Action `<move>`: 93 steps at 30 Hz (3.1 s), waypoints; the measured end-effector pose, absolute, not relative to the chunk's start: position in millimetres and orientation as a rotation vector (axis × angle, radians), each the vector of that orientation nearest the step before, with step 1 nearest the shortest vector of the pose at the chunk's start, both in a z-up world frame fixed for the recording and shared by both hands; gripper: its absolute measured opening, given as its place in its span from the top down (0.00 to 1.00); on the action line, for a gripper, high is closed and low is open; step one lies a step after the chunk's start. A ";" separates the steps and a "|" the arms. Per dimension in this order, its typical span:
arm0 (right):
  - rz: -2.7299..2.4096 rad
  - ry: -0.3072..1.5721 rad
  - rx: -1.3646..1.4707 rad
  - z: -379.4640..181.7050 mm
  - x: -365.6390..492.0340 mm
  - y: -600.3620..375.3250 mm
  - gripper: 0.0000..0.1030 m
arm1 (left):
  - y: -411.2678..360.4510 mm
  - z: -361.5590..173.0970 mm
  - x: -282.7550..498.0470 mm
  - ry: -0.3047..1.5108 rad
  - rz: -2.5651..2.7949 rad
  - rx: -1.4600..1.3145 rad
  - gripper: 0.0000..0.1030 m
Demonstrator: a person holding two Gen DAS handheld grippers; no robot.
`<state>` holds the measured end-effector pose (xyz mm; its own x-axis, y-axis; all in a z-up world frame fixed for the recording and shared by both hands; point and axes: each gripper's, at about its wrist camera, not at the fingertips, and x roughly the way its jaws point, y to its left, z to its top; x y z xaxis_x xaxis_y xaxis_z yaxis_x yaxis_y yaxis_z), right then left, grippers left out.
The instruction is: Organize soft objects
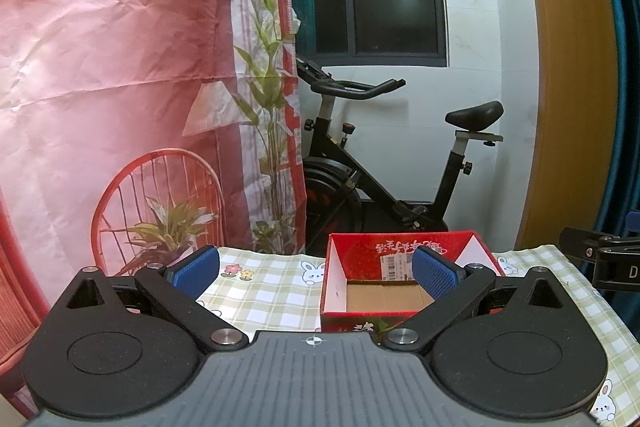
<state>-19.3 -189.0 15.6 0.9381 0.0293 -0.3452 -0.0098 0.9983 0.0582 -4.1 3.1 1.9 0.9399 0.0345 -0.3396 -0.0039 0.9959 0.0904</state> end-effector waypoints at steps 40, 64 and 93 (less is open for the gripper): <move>0.019 0.353 0.054 15.4 -19.4 -188.1 0.00 | 2.7 1.0 -4.6 0.347 0.020 0.090 0.00; 0.057 0.369 0.075 -31.8 -7.6 -188.6 0.00 | -1.5 -46.8 13.8 0.382 -0.002 0.093 0.00; 0.138 0.631 -0.018 -217.5 30.8 -159.2 0.00 | -4.5 -205.7 63.0 0.625 -0.089 0.169 0.00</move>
<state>30.8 -159.2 -217.5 0.7985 0.1226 -0.5893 -0.1338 0.9907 0.0248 63.0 -4.5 -205.7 0.8079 -0.0324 -0.5885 0.1341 0.9824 0.1300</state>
